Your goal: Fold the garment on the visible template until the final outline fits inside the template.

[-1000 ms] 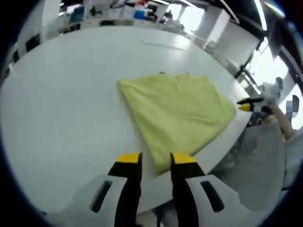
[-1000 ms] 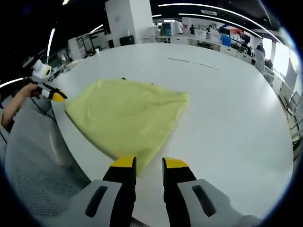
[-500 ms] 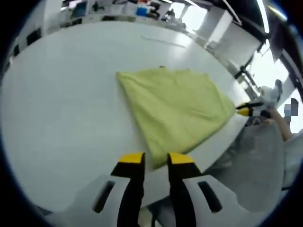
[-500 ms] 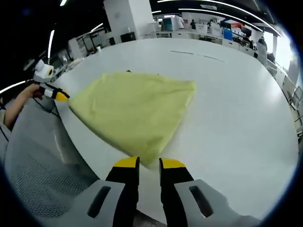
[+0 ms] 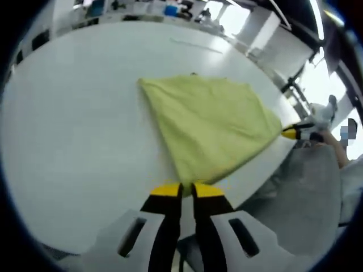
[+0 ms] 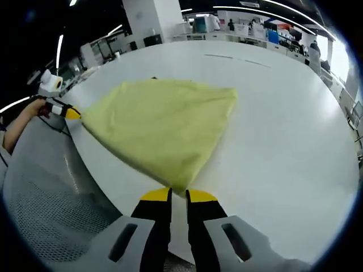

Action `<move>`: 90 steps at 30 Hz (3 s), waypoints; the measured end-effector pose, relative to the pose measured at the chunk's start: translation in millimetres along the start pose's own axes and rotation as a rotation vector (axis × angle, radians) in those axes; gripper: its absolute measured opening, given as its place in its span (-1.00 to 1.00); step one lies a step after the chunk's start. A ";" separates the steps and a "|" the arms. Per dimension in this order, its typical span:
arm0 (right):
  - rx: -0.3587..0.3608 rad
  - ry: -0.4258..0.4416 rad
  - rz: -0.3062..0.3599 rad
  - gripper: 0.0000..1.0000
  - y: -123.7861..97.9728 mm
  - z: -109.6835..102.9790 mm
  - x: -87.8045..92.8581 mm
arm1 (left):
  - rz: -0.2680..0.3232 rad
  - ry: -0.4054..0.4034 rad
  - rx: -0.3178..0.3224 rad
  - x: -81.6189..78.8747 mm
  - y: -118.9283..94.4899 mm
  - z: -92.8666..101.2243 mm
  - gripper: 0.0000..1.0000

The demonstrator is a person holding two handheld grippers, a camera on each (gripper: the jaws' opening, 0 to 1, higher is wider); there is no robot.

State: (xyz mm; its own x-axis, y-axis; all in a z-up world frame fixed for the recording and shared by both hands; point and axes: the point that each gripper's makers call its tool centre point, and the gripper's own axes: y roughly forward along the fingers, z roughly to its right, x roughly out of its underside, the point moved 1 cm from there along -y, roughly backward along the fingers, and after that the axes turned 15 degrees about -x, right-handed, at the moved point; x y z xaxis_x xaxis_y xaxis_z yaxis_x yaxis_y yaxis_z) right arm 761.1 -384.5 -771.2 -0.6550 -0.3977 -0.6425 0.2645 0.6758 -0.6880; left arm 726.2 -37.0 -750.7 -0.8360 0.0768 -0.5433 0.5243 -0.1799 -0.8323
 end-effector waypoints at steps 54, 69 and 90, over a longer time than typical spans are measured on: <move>0.013 -0.090 -0.040 -0.81 -13.4 7.3 -9.6 | -0.024 0.056 -0.044 3.7 4.1 -5.9 -1.00; 0.018 -0.061 -0.037 -0.96 -11.0 9.1 -14.9 | -0.029 0.060 -0.043 3.1 4.7 -8.1 -1.00; 0.030 -0.018 -0.056 -0.98 -8.2 13.5 2.4 | -0.069 0.052 -0.067 11.5 11.7 -9.5 -1.00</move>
State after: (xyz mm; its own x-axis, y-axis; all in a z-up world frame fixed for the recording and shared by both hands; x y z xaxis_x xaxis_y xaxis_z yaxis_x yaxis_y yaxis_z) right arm 766.9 -399.4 -771.6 -0.6569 -0.4455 -0.6083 0.2494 0.6331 -0.7328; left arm 724.3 -28.9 -767.7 -0.8622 0.1376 -0.4875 0.4765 -0.1061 -0.8727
